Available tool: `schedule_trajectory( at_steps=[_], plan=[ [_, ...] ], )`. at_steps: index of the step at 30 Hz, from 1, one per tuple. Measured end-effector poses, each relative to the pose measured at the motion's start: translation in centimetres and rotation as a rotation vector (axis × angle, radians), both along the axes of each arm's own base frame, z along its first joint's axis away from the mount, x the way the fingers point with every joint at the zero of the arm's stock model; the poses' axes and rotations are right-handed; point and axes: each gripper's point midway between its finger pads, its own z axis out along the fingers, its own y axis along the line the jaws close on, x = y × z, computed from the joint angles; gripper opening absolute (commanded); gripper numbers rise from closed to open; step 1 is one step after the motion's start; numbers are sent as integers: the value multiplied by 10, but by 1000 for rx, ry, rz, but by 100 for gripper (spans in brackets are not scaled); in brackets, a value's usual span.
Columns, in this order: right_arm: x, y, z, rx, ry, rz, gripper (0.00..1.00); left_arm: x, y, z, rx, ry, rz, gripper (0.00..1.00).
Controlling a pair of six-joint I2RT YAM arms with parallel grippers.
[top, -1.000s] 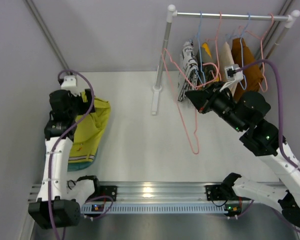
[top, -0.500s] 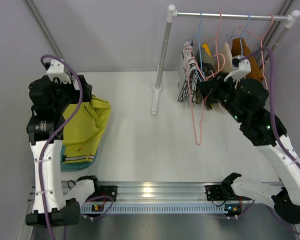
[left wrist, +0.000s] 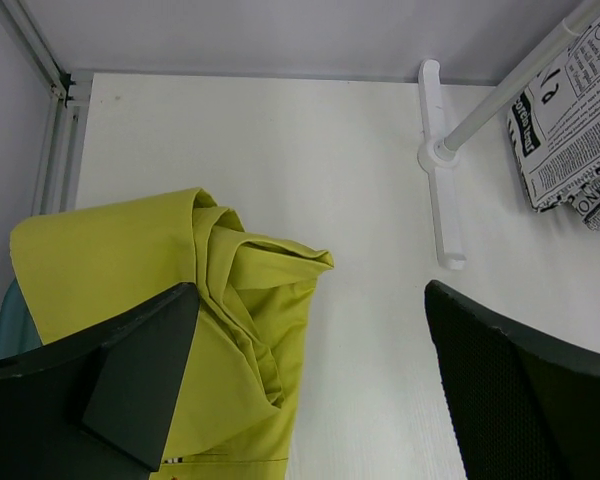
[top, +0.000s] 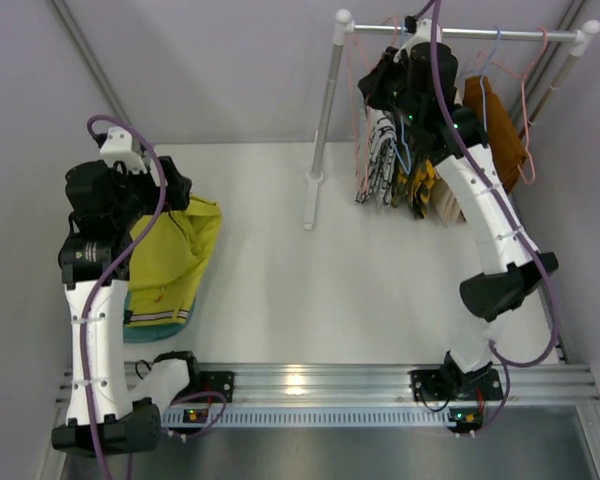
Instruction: Remove the trousers from the hanger
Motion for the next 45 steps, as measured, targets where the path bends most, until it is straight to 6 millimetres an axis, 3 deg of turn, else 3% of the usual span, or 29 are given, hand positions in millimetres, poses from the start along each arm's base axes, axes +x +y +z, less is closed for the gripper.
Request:
schedule_trajectory(
  at_steps=[5, 12, 21, 33, 35, 37, 41, 45],
  plan=[
    [41, 8, -18, -51, -6, 14, 0, 0, -1, -6, -19, 14, 2, 99],
    [73, 4, -48, -114, 1, 6, 0, -2, -2, -19, -33, 23, 6, 99],
    [99, -4, -31, -91, -103, -30, 0, -8, -2, -32, -36, 38, 12, 99],
    [115, 0, -34, -85, -141, -39, 0, -9, 0, -33, -32, 38, 26, 99],
    [118, 0, -37, -86, -141, -41, 4, -9, 1, -33, -31, 38, 27, 99],
    [121, 2, -42, -88, -136, -40, 17, -10, 2, -33, -25, 36, 30, 99],
    [123, 2, -47, -89, -127, -36, 26, -14, 3, -29, -8, 20, 33, 99],
    [115, 2, -48, -84, -117, -22, 46, -19, 0, -23, 10, 19, 5, 99]
  ],
)
